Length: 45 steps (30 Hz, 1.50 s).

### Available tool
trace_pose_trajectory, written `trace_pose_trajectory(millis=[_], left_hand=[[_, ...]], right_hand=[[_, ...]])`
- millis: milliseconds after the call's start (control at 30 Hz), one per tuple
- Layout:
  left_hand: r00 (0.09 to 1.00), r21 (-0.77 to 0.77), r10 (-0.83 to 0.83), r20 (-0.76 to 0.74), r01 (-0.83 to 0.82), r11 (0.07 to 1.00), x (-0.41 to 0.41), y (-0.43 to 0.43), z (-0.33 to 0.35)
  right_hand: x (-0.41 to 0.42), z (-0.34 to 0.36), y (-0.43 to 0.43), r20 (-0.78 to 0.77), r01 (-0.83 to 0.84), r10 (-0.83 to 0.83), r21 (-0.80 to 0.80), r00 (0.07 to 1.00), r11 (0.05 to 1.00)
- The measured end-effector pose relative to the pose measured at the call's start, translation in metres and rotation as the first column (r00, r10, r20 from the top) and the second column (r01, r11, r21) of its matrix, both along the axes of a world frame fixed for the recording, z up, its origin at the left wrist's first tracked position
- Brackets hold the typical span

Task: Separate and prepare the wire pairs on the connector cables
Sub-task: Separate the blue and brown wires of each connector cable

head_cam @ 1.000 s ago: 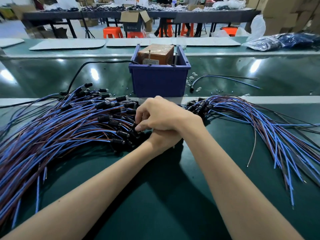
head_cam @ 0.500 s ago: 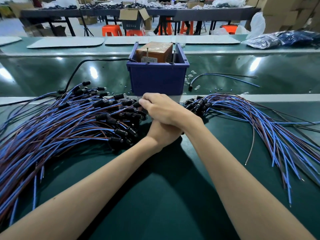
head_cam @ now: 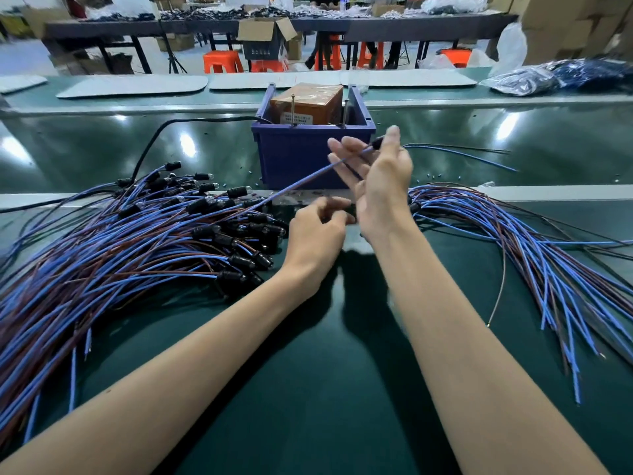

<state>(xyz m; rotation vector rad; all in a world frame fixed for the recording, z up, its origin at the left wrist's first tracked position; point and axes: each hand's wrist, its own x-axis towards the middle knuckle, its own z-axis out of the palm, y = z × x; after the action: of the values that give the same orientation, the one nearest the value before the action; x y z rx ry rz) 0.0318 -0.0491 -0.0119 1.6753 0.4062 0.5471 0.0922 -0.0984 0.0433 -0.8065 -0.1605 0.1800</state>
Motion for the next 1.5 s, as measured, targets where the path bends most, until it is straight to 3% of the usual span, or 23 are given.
trace_pose_trajectory(millis=[67,100,167,233,367,567,733,933,1000,1300,1500], left_hand=[[0.999,-0.107,0.009,0.051,-0.004,0.994,-0.004,-0.001,0.004],[0.997,-0.159,-0.002,0.073,0.014,0.987,-0.006,-0.002,0.007],[0.994,-0.23,-0.043,0.105,0.066,0.971,-0.009,-0.003,0.011],[0.984,-0.276,-0.092,0.153,0.131,0.952,-0.011,-0.003,0.014],[0.983,-0.343,-0.028,0.184,0.091,0.935,-0.01,-0.001,0.014],[0.974,-0.303,0.112,0.196,-0.049,0.952,-0.005,-0.001,0.011],[0.968,-0.233,0.109,0.226,-0.055,0.971,-0.004,0.001,0.008],[0.96,0.012,-0.149,0.235,0.15,0.989,-0.008,-0.004,0.007],[0.96,0.024,-0.165,0.225,0.164,0.986,-0.008,-0.005,0.007],[0.979,0.079,-0.122,0.164,0.111,0.991,-0.006,-0.003,0.003],[0.98,-0.047,-0.022,0.196,0.032,0.998,-0.007,-0.003,0.006]], right_hand=[[0.004,0.004,-0.009,-0.083,0.053,-0.048,0.06,0.995,0.997],[0.007,0.005,-0.014,-0.085,0.096,-0.096,0.005,0.992,0.995],[0.013,0.006,-0.024,0.023,0.211,-0.212,-0.241,0.977,0.947],[0.019,0.006,-0.035,0.167,0.316,-0.269,-0.471,0.949,0.824],[0.029,0.004,-0.058,0.275,0.367,-0.246,-0.627,0.929,0.687],[0.031,-0.002,-0.067,0.314,0.271,-0.118,-0.505,0.942,0.819],[0.031,0.001,-0.063,0.286,0.191,-0.008,-0.617,0.958,0.763],[0.024,0.005,-0.059,0.207,-0.056,0.325,-0.762,0.923,0.645],[0.02,0.006,-0.058,0.183,-0.128,0.384,-0.743,0.905,0.657],[0.013,0.007,-0.057,0.248,-0.135,0.417,-0.702,0.875,0.7],[0.015,0.006,-0.056,0.256,-0.131,0.39,-0.666,0.884,0.734]])
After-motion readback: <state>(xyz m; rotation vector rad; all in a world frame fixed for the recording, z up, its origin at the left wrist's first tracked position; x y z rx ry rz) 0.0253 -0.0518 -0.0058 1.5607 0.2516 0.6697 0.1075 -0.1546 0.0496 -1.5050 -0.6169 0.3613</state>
